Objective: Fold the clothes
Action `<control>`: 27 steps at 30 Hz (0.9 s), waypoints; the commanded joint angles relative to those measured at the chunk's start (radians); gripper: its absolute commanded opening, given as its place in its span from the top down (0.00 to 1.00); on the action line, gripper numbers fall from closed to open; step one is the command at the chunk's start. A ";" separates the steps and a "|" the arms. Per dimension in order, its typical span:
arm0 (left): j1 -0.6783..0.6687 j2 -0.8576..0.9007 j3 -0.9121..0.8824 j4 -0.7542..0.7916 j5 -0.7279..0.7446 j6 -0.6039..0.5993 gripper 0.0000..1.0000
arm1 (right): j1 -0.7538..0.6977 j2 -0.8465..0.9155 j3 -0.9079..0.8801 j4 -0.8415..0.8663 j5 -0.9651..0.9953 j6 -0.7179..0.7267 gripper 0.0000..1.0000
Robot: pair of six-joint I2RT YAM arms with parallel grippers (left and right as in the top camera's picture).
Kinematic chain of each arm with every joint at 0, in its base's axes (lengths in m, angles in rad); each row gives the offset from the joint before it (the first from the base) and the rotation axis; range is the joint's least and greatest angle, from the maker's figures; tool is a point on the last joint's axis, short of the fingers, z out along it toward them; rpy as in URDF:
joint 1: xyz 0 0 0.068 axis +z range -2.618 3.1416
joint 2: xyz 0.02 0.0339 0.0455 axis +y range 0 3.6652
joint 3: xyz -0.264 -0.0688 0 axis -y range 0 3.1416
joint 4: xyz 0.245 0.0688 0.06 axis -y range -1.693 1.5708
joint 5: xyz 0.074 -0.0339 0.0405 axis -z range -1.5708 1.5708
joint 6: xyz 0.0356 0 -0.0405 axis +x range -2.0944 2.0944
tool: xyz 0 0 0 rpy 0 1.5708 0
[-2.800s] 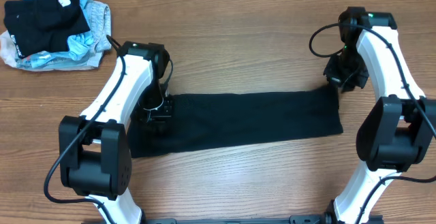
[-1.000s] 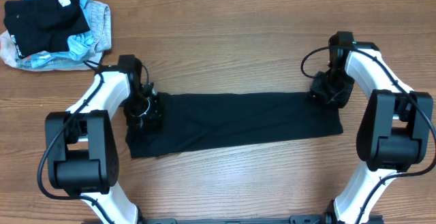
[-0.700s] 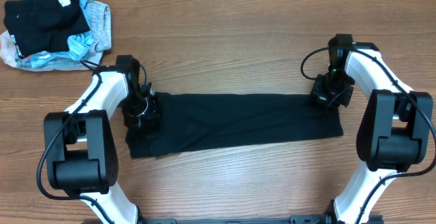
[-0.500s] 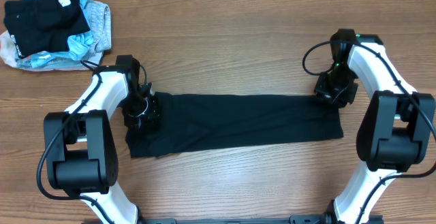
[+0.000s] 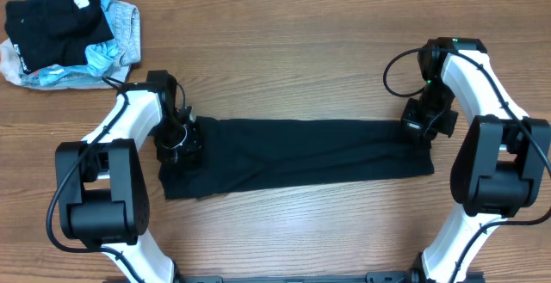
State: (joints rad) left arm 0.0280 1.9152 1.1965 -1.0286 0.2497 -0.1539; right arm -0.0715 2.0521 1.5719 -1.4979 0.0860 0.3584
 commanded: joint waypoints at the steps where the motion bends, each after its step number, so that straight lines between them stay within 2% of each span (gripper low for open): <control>1: 0.005 0.013 0.035 -0.017 -0.013 0.021 0.96 | -0.003 -0.029 0.020 -0.025 0.020 0.091 0.96; 4: 0.005 0.013 0.063 -0.024 -0.013 0.039 0.96 | -0.003 -0.029 0.018 -0.049 0.034 0.126 0.96; 6: 0.005 0.013 0.082 -0.034 -0.013 0.039 0.96 | -0.003 -0.029 0.014 -0.064 0.058 0.137 0.90; 8: 0.005 0.013 0.096 -0.047 -0.013 0.043 0.96 | -0.003 -0.029 0.002 -0.066 0.086 0.145 0.78; 10: 0.005 0.013 0.101 -0.052 -0.013 0.043 0.96 | -0.003 -0.029 -0.021 -0.063 0.101 0.145 0.72; 11: 0.005 0.013 0.101 -0.055 -0.013 0.047 0.96 | -0.003 -0.029 -0.036 -0.062 0.101 0.145 0.61; 12: 0.005 0.013 0.101 -0.056 -0.013 0.047 0.96 | -0.003 -0.029 -0.050 -0.060 0.101 0.145 0.43; 13: 0.005 0.013 0.101 -0.056 -0.013 0.051 0.96 | -0.003 -0.029 -0.065 -0.057 0.101 0.144 0.21; 14: 0.005 0.013 0.102 -0.058 -0.013 0.053 0.96 | -0.003 -0.029 -0.077 -0.054 0.101 0.144 0.18; 19: 0.003 0.013 0.111 -0.065 -0.011 0.053 0.96 | -0.003 -0.029 -0.080 -0.029 0.095 0.145 0.20; 23: -0.012 0.013 0.147 -0.085 0.035 0.078 0.96 | -0.003 -0.029 -0.064 -0.018 0.068 0.151 0.30; 25: -0.039 0.013 0.158 -0.085 0.083 0.081 0.96 | -0.003 -0.029 -0.052 -0.006 0.049 0.149 0.39; 27: -0.090 0.013 0.158 -0.091 0.111 0.088 0.96 | -0.002 -0.029 -0.048 0.034 0.011 0.117 0.41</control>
State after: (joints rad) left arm 0.0040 1.9156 1.3312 -1.1110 0.2867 -0.0998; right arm -0.0715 2.0521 1.4925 -1.4948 0.1452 0.4957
